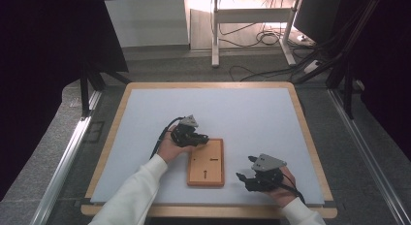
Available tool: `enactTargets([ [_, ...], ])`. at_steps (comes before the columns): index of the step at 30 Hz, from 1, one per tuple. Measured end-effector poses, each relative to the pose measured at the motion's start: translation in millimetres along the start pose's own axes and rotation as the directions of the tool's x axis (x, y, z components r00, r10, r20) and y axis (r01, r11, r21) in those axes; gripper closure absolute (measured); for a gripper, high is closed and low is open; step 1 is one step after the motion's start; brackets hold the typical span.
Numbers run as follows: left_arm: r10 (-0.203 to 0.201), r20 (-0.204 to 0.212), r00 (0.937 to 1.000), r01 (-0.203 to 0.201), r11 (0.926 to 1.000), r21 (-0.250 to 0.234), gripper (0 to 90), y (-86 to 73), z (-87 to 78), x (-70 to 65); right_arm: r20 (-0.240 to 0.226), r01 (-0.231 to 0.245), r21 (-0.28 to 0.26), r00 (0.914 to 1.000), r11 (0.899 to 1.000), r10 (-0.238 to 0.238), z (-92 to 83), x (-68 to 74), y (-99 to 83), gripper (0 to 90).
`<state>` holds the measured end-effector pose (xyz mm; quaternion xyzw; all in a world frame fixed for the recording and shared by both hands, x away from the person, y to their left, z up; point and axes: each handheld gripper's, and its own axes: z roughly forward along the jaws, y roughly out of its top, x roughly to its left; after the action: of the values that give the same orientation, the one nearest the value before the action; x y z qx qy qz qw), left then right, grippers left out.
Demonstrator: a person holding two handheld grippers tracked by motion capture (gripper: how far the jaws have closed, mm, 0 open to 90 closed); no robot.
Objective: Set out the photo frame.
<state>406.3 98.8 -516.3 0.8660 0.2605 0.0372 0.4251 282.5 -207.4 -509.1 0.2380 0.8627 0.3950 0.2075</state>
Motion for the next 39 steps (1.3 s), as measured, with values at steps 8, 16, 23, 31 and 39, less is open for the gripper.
enactTargets([
  [8,-0.010,0.021,0.9997,0.010,0.9999,0.003,83.3,0.8,0.2,2.4,-0.004,0.018,-0.013,0.9998,1.000,-0.018,0.1,6.2,3.4,25.7],
  [16,-0.027,0.042,0.9987,0.027,0.9996,0.007,82.7,0.4,-0.1,5.4,-0.030,0.051,-0.004,0.9983,0.999,-0.051,6.2,19.6,9.5,23.9],
  [23,-0.046,0.052,0.9976,0.045,0.9989,0.013,82.6,1.9,0.3,6.7,-0.032,0.052,-0.006,0.9981,0.999,-0.053,7.3,22.7,11.0,23.5],
  [31,-0.052,0.064,0.9966,0.051,0.9986,0.016,82.1,2.6,0.7,10.4,-0.035,0.061,0.000,0.9975,0.998,-0.061,8.1,24.8,11.5,22.0],
  [39,-0.064,0.091,0.9938,0.062,0.9979,0.020,81.9,2.9,0.9,14.9,-0.033,0.099,0.016,0.9946,0.995,-0.098,11.1,32.3,13.6,19.2],
])
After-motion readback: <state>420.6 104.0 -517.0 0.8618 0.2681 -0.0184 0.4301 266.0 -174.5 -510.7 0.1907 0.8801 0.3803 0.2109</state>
